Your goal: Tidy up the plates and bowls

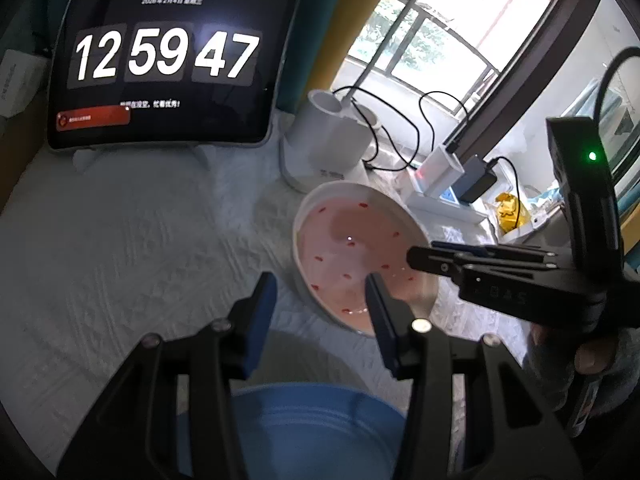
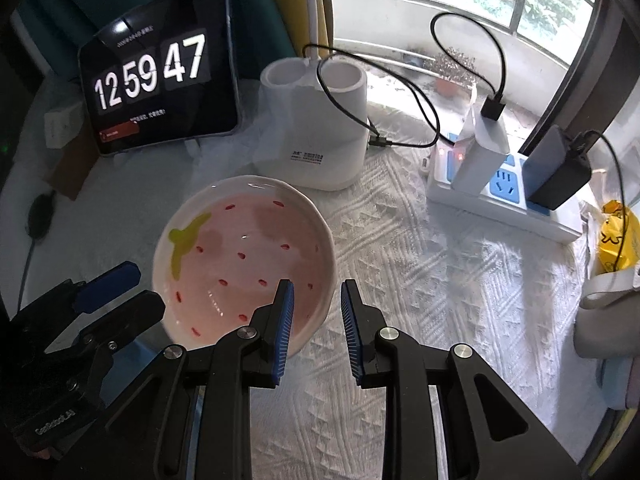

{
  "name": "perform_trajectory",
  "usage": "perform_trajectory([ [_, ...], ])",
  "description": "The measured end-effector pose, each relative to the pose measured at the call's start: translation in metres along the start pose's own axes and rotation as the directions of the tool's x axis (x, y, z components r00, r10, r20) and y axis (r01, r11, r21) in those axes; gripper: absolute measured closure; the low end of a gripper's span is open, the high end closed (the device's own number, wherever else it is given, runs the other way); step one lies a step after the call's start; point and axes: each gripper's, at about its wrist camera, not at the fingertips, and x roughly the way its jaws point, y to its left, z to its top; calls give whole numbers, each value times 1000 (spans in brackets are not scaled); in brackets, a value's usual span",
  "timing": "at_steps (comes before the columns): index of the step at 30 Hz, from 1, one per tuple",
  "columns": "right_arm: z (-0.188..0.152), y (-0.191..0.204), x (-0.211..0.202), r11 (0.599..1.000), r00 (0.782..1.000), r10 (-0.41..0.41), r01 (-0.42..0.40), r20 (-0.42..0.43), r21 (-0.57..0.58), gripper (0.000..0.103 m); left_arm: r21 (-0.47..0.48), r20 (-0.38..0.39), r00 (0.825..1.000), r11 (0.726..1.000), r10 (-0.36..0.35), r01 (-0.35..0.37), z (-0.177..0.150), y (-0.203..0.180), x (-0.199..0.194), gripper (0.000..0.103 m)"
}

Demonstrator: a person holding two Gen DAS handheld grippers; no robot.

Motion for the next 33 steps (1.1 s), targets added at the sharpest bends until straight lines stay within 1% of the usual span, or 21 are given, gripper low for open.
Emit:
perform_trajectory([
  [14, 2, -6, 32, 1000, 998, 18, -17, -52, 26, 77, 29, -49, 999, 999, 19, -17, -4, -5, 23, 56],
  [17, 3, -4, 38, 1000, 998, 17, -16, -60, 12, 77, 40, -52, 998, 999, 30, -28, -5, -7, 26, 56],
  [27, 5, 4, 53, 1000, 997, 22, -24, -78, -16, 78, 48, -48, 999, 999, 13, -11, -6, -5, 31, 57],
  [31, 5, 6, 54, 999, 997, 20, -22, -72, -31, 80, 61, -43, 999, 998, 18, -16, -7, -7, 34, 58],
  [33, 5, 5, 54, 999, 997, 19, -21, -68, -27, 84, 56, -42, 999, 998, 17, -14, -7, -6, 34, 59],
])
